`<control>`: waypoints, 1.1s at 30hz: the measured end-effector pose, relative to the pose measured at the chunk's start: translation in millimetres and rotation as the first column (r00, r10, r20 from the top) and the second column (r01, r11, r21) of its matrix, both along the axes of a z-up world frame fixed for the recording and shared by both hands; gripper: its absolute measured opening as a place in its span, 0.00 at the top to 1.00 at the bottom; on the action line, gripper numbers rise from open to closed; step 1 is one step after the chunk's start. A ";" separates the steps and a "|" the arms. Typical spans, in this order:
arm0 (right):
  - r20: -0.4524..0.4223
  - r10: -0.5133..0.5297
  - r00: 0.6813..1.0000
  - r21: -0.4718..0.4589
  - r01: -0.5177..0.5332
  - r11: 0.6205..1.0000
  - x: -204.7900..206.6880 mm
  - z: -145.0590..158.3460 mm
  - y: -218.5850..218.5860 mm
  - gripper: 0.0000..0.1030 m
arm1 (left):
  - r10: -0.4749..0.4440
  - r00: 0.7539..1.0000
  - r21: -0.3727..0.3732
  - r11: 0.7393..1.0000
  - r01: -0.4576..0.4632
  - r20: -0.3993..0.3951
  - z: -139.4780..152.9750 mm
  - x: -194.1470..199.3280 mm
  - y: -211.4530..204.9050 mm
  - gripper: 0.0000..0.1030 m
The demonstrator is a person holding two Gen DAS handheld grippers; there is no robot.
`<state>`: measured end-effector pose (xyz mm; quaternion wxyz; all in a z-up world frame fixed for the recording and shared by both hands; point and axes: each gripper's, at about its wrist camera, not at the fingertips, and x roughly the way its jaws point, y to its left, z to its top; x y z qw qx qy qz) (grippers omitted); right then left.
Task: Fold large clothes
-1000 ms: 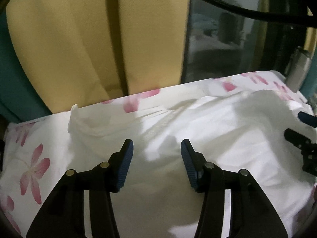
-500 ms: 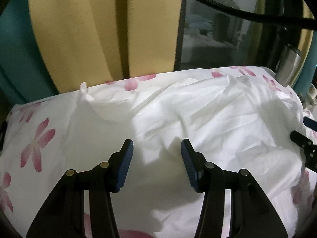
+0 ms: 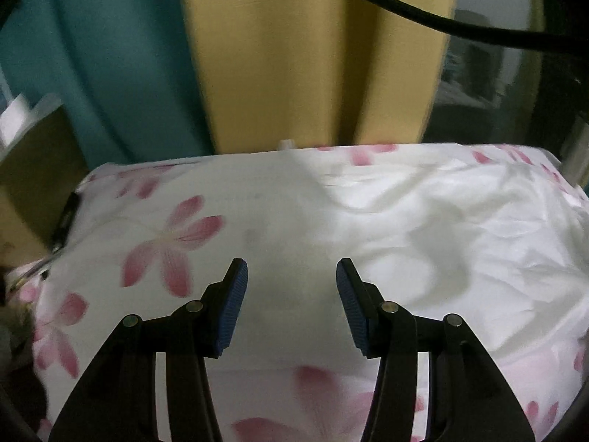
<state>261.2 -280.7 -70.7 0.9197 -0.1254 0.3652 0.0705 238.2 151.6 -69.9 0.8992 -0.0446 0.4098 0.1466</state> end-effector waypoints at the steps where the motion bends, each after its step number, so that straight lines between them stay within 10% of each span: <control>1: 0.005 -0.014 1.000 -0.003 0.014 1.000 -1.7 1.4 -7.0 0.31 | 0.021 1.000 -0.007 1.000 -0.021 -0.005 -0.6 -2.3 8.3 0.48; 8: -0.037 -0.174 0.984 0.051 0.176 0.983 4.0 -8.6 -78.4 0.31 | 0.016 0.996 -0.066 0.998 -0.021 -0.083 -20.2 -3.2 31.9 0.43; 15: -0.150 -0.117 0.982 0.278 0.156 0.948 11.6 -30.8 -100.6 0.30 | -0.033 0.997 -0.062 0.998 0.029 -0.076 -22.8 -3.4 26.5 0.45; 17: -0.154 -0.072 0.985 0.287 0.114 0.951 12.1 -31.7 -96.6 0.45 | -0.072 0.995 -0.080 0.995 0.067 -0.064 -21.2 -4.1 23.5 0.83; 18: -0.151 -0.064 0.986 0.269 0.103 0.958 9.8 -31.7 -93.2 0.55 | -0.079 0.995 -0.072 0.995 0.074 -0.066 -20.9 -4.4 22.0 0.94; 19: -0.159 -0.038 0.987 0.273 0.081 0.959 9.2 -32.4 -91.7 0.88 | -0.092 0.994 -0.077 0.993 0.087 -0.064 -20.7 -5.3 20.4 0.99; 20: -0.161 -0.011 0.987 0.292 0.058 0.955 7.2 -32.3 -90.2 0.94 | -0.098 0.993 -0.084 0.992 0.093 -0.059 -20.2 -7.2 19.2 1.00; 33: -0.101 -0.013 0.995 0.220 0.035 0.975 -33.1 -7.2 -108.2 0.97 | -0.049 0.999 -0.142 0.989 0.050 0.011 -3.2 -71.1 37.3 1.00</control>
